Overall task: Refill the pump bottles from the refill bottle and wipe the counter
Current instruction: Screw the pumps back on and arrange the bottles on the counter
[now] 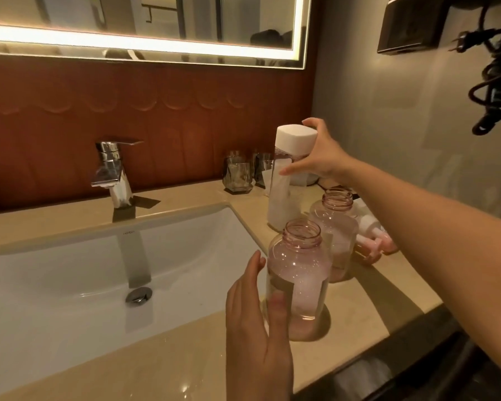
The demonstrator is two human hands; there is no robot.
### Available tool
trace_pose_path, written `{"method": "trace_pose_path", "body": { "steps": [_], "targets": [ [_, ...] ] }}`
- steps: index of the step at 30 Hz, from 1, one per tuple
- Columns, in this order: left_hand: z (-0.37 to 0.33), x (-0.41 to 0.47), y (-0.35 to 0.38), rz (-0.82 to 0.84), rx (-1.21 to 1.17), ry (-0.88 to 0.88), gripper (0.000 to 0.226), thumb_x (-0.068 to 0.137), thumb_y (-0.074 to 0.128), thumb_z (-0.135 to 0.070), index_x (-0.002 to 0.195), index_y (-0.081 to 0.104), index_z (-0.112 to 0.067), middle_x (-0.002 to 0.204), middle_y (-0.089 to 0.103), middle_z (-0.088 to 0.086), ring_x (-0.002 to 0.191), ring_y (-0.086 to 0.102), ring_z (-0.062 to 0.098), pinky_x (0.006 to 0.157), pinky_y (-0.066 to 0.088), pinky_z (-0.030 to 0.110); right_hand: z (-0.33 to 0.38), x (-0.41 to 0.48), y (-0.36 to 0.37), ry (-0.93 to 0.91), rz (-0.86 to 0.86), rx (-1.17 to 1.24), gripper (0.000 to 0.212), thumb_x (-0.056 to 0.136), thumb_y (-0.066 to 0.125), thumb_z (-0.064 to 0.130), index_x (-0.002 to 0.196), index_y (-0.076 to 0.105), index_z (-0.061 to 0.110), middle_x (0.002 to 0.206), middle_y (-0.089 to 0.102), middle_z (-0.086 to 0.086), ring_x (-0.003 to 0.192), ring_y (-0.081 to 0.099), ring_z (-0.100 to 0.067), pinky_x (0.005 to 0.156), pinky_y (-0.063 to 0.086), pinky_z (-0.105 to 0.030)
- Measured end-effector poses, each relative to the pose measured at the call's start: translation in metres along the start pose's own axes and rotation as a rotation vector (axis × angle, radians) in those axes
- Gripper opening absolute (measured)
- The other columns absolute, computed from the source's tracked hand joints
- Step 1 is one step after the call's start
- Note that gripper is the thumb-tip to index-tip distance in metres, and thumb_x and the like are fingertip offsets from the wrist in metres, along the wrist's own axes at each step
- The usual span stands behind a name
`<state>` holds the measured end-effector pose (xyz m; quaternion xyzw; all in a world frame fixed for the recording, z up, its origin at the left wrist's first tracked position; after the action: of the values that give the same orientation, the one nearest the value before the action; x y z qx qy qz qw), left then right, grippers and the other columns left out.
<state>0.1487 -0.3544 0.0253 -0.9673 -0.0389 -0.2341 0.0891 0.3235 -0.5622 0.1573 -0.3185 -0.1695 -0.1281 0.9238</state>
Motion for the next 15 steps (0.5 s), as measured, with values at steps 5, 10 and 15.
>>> {"method": "trace_pose_path", "body": {
  "steps": [5, 10, 15],
  "targets": [
    [0.006, 0.001, 0.002, 0.017, -0.016, -0.014, 0.065, 0.063, 0.012, -0.092, 0.117, 0.032, -0.062, 0.118, 0.037, -0.047, 0.115, 0.030, -0.025, 0.083, 0.025, -0.007, -0.009, 0.003, 0.006, 0.023, 0.047, 0.037, 0.102, 0.062, 0.086, 0.018, 0.139, 0.020, 0.022, 0.126, 0.041, -0.004, 0.114, 0.049, -0.023, 0.098, 0.045, -0.042],
    [0.008, 0.001, 0.004, 0.035, 0.005, -0.023, 0.063, 0.063, 0.011, -0.092, 0.116, 0.031, -0.065, 0.115, 0.032, -0.055, 0.116, 0.029, -0.025, 0.083, 0.027, -0.006, -0.014, 0.008, 0.014, 0.075, 0.082, 0.071, 0.097, 0.066, 0.083, 0.015, 0.139, 0.020, 0.016, 0.123, 0.043, -0.002, 0.115, 0.047, -0.019, 0.100, 0.044, -0.043],
    [0.012, 0.002, 0.008, 0.072, 0.017, -0.065, 0.052, 0.067, 0.015, -0.084, 0.113, 0.031, -0.066, 0.115, 0.033, -0.050, 0.114, 0.029, -0.025, 0.082, 0.030, 0.000, -0.022, 0.010, 0.017, 0.127, 0.125, 0.124, 0.092, 0.074, 0.078, 0.016, 0.143, 0.016, 0.017, 0.132, 0.041, -0.006, 0.122, 0.044, -0.021, 0.102, 0.042, -0.044]
  ]
}}
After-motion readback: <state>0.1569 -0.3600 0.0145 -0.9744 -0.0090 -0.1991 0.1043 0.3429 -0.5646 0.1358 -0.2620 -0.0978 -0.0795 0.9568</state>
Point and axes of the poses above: each hand's wrist, its own x-axis towards the middle knuckle, its own y-axis out of the palm, z = x × y, the point moved 8 cm from there along x, towards the middle knuckle
